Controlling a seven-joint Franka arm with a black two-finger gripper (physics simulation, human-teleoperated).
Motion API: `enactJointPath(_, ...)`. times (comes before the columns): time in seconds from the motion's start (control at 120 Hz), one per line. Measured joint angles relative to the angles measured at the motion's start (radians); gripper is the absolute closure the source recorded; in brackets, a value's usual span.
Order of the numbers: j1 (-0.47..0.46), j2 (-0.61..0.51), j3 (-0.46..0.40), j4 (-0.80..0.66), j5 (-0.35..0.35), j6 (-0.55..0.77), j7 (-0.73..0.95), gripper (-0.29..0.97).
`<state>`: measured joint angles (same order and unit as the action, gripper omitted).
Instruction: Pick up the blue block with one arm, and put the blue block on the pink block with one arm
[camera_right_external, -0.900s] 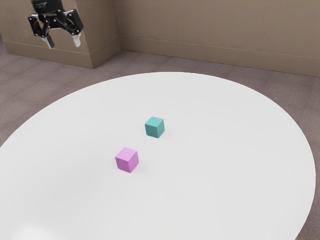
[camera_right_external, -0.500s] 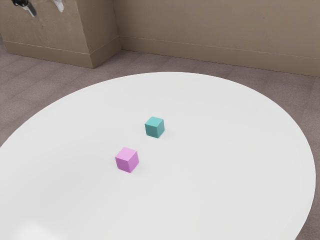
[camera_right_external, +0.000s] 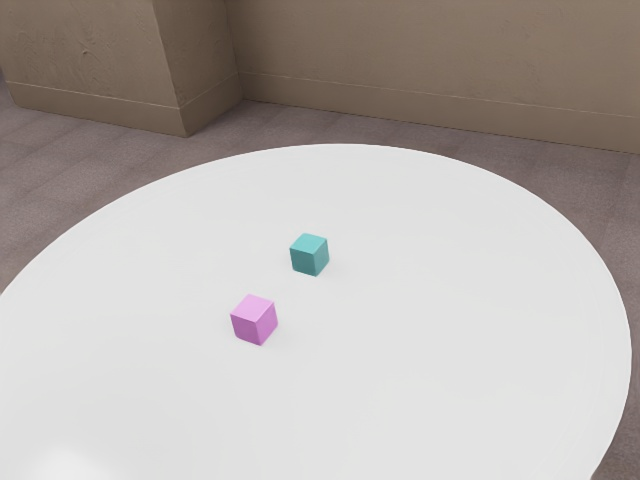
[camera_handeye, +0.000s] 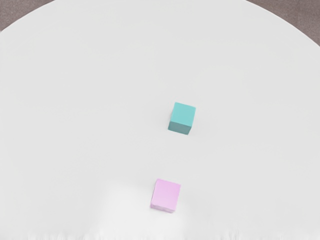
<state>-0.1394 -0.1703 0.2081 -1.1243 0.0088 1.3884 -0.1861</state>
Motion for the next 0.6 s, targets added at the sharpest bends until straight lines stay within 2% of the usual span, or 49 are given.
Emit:
enactJointPath(0.042, 0.000, -0.075, 0.002, -0.150, 0.010, 0.003, -0.003, 0.02)
enactJointPath(0.158, -0.003, -0.343, 0.008, -0.690, 0.024, 0.078, -0.011, 0.02)
enactJointPath(0.242, 0.056, -0.418, 0.014, -0.998, 0.002, 0.128, -0.027, 0.02)
enactJointPath(0.3, 0.044, -0.427, 0.009, -1.107, 0.043, 0.184, -0.035, 0.02)
enactJointPath(0.367, 0.024, -0.349, 0.006, -1.152, 0.084, 0.278, -0.040, 0.02)
enactJointPath(0.492, 0.008, -0.109, 0.006, -1.159, 0.123, 0.509, -0.038, 0.02)
enactJointPath(0.6, 0.010, 0.161, 0.006, -0.934, 0.121, 0.661, -0.022, 0.02)
